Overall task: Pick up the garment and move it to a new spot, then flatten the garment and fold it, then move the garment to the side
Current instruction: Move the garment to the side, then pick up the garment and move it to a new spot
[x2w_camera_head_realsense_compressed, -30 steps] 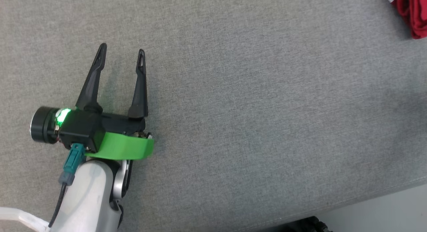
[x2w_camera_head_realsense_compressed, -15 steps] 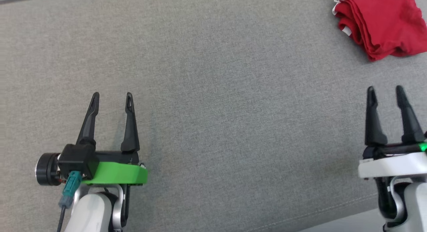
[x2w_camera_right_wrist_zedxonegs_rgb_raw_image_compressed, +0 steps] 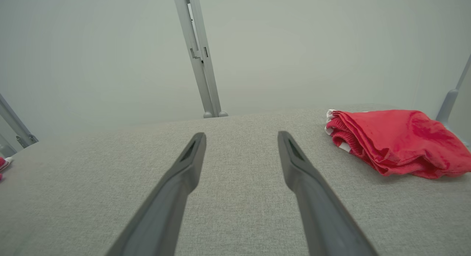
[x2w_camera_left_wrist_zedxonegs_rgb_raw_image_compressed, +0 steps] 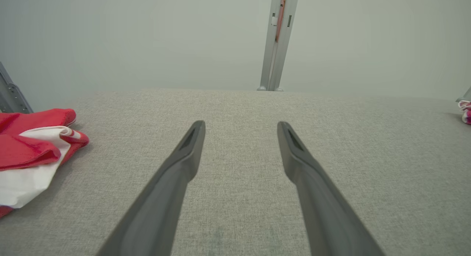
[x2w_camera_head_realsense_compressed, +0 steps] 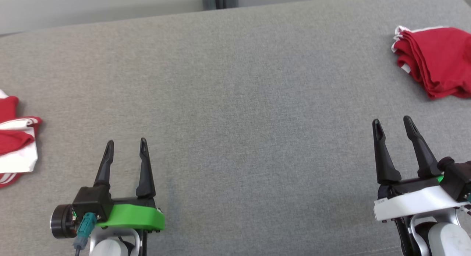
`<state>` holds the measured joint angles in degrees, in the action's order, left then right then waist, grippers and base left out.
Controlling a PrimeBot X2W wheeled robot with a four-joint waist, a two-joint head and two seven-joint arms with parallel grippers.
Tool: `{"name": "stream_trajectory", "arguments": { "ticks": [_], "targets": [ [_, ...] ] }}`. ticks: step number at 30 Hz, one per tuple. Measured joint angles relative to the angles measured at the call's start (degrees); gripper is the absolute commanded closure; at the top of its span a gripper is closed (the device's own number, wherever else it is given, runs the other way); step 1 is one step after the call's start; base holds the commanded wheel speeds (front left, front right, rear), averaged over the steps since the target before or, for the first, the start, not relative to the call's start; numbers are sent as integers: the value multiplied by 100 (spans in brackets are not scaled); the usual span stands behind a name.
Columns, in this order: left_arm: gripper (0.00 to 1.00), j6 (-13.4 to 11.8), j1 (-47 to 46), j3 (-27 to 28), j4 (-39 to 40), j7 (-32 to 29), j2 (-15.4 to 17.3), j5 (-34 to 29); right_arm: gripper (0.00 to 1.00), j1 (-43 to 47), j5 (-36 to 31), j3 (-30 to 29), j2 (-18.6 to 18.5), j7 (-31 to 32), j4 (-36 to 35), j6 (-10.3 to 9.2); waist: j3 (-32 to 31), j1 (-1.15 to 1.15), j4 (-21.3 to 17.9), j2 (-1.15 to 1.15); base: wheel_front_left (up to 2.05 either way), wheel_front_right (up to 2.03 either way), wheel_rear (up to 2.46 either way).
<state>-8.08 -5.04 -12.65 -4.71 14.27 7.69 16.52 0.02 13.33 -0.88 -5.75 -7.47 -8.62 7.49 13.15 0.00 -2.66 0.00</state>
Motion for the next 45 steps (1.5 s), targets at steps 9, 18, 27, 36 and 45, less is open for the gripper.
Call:
{"name": "stream_trajectory", "arguments": {
  "ticks": [9, 18, 27, 36, 45],
  "targets": [
    [0, 1, 274, -19, -205, 42, 36, 1, 0, 412, -94, -41, 31, 219, -77, 0, -559, 0, 200, 0, 0, 0, 0],
    [0, 35, 424, -74, -321, 48, 37, 8, 0, 736, -140, -46, 48, 331, -144, 0, -923, 0, 283, 0, 0, 0, 0],
    [0, 52, 427, -118, -379, 51, 42, 18, 0, 796, -138, -68, 43, 387, -196, 0, -1041, 0, 356, 0, 0, 0, 0],
    [0, 83, 292, -157, -392, 68, -3, 32, 0, 877, -144, -69, 52, 391, -332, 0, -1031, 0, 736, 0, 0, 0, 0],
    [0, 96, 175, 135, -288, 77, -26, 47, 0, 700, -147, 163, -98, 538, -561, 0, -943, 0, 1568, 0, 0, 0, 0]
  ]
}}
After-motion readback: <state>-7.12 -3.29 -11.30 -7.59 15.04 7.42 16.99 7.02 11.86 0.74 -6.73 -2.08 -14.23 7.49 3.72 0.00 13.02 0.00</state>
